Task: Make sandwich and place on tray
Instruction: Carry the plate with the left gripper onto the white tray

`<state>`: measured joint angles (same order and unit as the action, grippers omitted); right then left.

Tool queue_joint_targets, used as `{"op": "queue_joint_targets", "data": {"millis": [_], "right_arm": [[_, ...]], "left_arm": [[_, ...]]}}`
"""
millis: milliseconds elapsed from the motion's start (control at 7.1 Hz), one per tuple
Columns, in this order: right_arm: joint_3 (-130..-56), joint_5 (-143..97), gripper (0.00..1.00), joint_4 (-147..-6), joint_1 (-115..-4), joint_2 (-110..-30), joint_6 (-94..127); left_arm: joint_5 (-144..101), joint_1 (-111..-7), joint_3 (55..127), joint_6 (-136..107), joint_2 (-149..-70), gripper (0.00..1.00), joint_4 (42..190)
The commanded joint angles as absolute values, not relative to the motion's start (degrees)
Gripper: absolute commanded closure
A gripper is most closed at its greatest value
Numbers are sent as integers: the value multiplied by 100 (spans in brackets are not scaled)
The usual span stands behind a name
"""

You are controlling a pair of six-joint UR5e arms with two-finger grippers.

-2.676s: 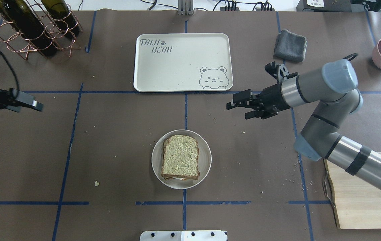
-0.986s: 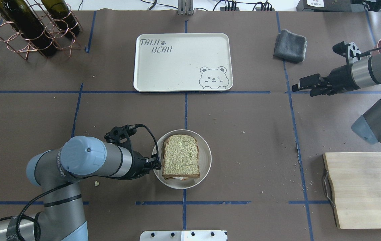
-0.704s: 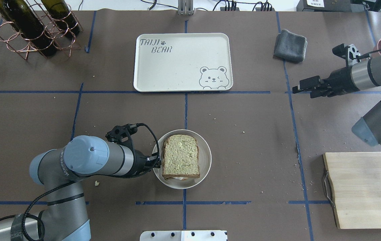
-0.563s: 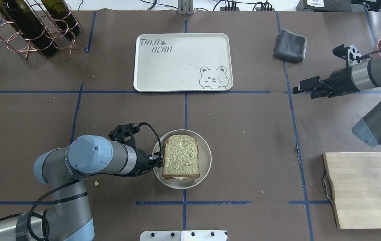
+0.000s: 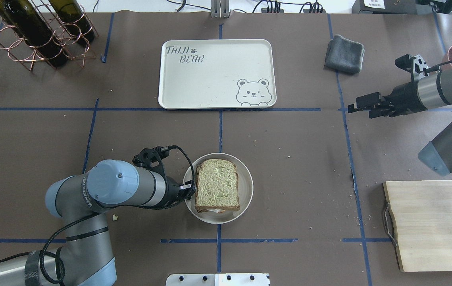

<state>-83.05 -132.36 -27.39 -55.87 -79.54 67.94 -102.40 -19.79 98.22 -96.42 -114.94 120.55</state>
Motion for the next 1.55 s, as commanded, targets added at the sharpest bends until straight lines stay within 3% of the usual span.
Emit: {"op": "queue_joint_targets", "data": {"millis": [0,423,845,1268,1408], "right_arm": [[-8314,-13236,0,-2716,-5590,-7963,6794],[-8385,-13280,0,-2707,-5607,-7963,6794],[-8515,-13245,0,-2559,-5590,-8198,6794],[-8543,-13193,0,-2514,-5590,-8253,6794],[-8552,-13184,0,-2505,-5581,-8279,6803]], "left_arm": [[-10239,-2047,9843,-9720,-11540,100,12207],[-10283,-3169,9635,-10414,-12231,100,12182],[-10353,-3892,7156,-11184,-13688,100,12208],[-10582,-3902,6007,-11189,-14088,100,12987],[-10582,-3911,5968,-11171,-14106,100,13034]]}}
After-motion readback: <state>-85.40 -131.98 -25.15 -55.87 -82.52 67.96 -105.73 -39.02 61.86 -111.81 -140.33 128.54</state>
